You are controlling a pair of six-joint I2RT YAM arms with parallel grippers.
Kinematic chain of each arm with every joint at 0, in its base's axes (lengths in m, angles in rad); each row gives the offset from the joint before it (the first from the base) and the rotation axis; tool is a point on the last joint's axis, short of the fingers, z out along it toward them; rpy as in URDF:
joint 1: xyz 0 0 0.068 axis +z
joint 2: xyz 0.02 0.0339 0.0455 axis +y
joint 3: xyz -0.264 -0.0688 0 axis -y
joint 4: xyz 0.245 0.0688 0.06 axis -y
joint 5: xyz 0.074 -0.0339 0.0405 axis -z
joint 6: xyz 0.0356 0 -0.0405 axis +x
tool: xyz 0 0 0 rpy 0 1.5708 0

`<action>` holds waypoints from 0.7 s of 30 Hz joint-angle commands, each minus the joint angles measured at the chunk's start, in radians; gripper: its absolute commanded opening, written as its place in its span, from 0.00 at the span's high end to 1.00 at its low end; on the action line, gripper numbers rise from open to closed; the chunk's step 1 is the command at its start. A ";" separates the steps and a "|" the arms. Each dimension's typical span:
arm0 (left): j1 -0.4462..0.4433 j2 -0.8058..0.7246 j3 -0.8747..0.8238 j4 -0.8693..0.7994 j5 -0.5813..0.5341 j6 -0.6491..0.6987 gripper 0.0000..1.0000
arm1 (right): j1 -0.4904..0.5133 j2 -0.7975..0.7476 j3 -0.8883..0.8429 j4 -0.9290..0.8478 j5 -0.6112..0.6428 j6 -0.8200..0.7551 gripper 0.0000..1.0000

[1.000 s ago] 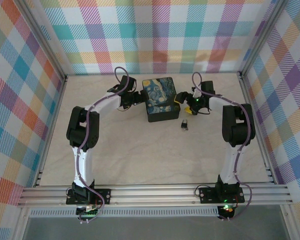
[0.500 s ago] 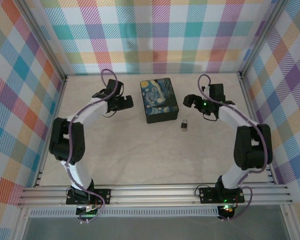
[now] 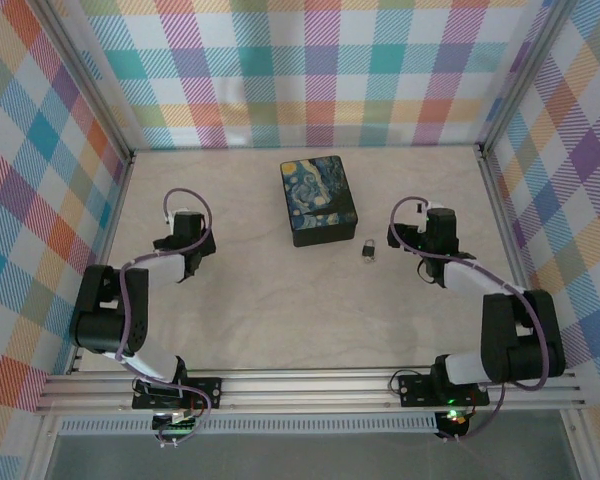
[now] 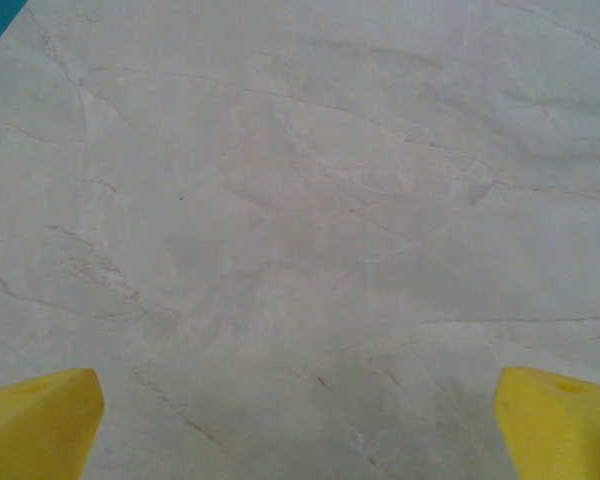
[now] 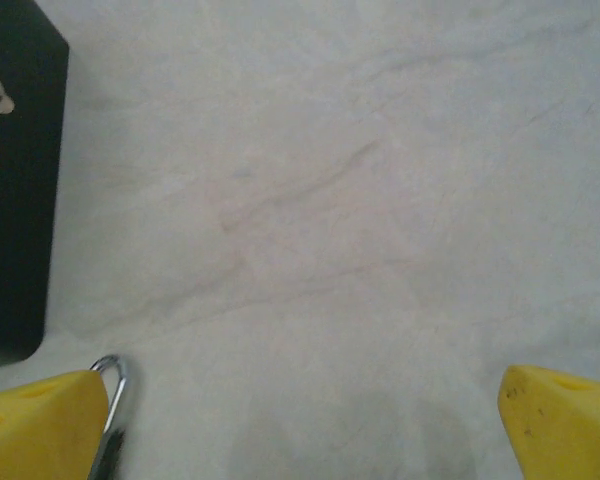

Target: Unlock the padlock with the key

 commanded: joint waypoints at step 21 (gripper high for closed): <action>0.013 -0.016 -0.264 0.616 0.276 0.143 0.00 | -0.089 0.136 -0.218 0.620 -0.100 -0.095 0.00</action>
